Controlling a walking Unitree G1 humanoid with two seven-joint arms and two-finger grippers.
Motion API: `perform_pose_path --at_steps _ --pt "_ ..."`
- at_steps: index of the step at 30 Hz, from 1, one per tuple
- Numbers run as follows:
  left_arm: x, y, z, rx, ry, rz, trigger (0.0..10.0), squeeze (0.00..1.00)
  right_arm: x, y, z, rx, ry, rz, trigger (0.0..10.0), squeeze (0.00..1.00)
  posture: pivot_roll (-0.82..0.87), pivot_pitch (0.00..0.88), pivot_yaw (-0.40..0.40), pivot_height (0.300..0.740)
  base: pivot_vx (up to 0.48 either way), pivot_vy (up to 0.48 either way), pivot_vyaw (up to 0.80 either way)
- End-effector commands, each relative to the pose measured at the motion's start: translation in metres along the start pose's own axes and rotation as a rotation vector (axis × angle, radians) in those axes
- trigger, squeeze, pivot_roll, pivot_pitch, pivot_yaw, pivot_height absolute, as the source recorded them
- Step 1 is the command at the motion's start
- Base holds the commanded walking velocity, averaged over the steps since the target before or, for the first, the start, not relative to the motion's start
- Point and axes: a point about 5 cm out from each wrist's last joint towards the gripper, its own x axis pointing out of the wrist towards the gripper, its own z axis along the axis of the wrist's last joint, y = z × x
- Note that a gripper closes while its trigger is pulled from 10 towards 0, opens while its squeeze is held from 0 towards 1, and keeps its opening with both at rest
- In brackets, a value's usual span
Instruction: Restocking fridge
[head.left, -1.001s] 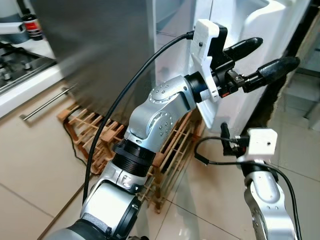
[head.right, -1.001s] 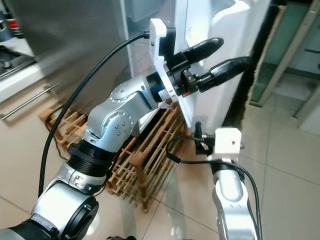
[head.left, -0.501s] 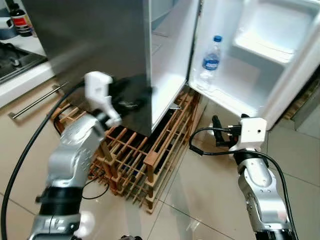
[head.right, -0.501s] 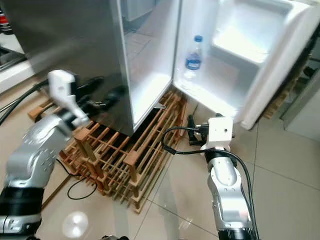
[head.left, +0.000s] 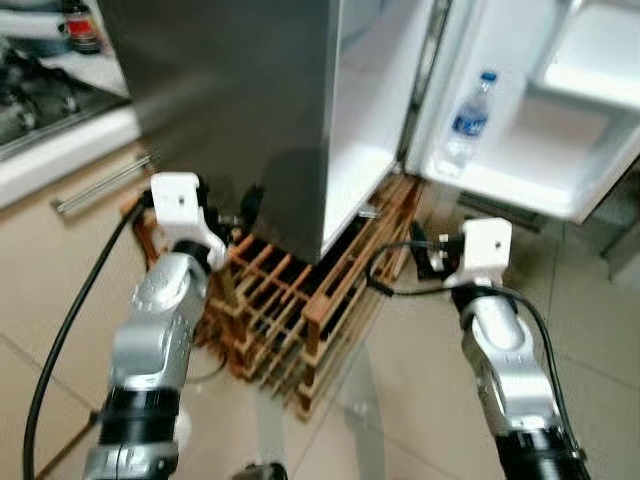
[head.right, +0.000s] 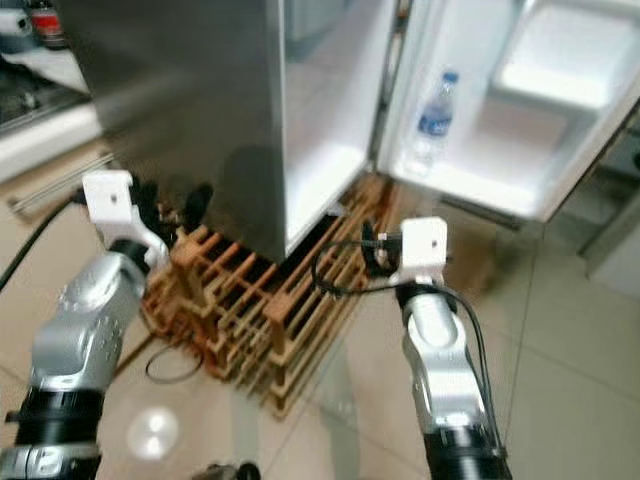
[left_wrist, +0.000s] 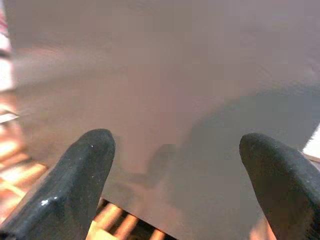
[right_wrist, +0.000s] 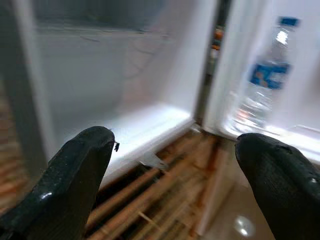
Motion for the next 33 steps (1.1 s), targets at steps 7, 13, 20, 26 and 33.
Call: perform_pose_path --at_steps 7,13,20,26,33 --pt "-0.013 -0.025 -0.01 0.016 -0.005 -0.108 10.0 0.0 -0.004 -0.006 -0.004 0.033 0.0 -0.016 10.0 0.0 -0.13 0.0 0.042 0.74 -0.034 0.06 0.5" --pt "-0.025 -0.029 -0.018 0.064 0.004 -0.132 10.0 0.0 -0.004 0.001 -0.006 0.078 0.001 0.0 10.0 0.01 -0.11 0.0 0.044 0.74 -0.162 0.417 0.46" --pt "-0.017 -0.029 -0.013 0.113 -0.02 -0.075 10.0 0.0 -0.001 0.011 -0.004 0.09 -0.013 0.044 10.0 0.03 -0.1 0.0 0.043 0.74 0.0 0.04 0.46" --pt "-0.014 -0.018 -0.015 0.15 0.005 0.005 10.0 0.0 0.007 0.017 -0.006 0.094 0.012 0.039 10.0 0.01 -0.07 0.0 0.039 0.74 0.0 0.0 0.31" --pt "-0.014 -0.017 -0.021 0.189 0.015 0.026 10.0 0.0 0.009 0.026 -0.004 0.086 -0.014 0.089 10.0 0.02 -0.07 0.0 0.035 0.74 0.0 0.0 0.38"
